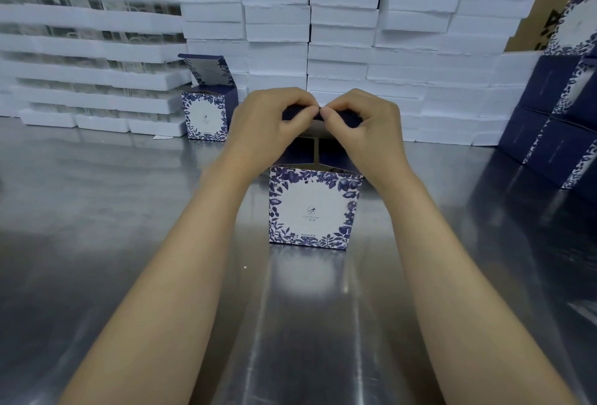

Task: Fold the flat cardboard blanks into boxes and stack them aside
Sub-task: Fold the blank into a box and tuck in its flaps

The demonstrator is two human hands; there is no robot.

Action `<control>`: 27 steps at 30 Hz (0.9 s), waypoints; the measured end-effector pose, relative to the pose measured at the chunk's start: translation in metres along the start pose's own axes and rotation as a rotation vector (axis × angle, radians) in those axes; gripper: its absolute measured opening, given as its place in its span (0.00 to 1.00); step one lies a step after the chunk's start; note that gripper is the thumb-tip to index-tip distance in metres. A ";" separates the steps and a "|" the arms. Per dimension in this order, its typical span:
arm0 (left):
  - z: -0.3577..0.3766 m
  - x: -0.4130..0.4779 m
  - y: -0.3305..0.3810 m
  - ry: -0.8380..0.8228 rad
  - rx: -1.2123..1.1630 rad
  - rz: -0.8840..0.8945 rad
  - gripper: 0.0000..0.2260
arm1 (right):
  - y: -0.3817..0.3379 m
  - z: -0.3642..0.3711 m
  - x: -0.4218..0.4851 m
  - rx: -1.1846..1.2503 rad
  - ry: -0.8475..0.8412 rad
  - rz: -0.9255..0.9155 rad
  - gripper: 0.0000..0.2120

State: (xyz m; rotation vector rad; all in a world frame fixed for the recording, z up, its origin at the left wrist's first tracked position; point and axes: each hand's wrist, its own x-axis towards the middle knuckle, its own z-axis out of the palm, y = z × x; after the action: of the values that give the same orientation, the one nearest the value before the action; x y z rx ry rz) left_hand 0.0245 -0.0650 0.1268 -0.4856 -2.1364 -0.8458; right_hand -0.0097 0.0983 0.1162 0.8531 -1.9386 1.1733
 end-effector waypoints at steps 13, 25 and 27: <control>-0.007 -0.003 -0.016 0.038 -0.178 -0.113 0.05 | 0.012 -0.024 -0.002 0.331 -0.042 0.230 0.09; -0.011 -0.004 -0.005 -0.154 -0.316 -0.218 0.15 | 0.022 -0.040 0.006 0.410 -0.040 0.373 0.02; -0.008 -0.003 -0.005 -0.231 -0.304 -0.234 0.09 | 0.024 -0.043 0.006 0.382 -0.107 0.413 0.07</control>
State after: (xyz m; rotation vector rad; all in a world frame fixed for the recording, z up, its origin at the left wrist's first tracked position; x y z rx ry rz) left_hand 0.0277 -0.0748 0.1259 -0.5133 -2.3161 -1.3138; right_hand -0.0224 0.1457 0.1249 0.7328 -2.0725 1.8175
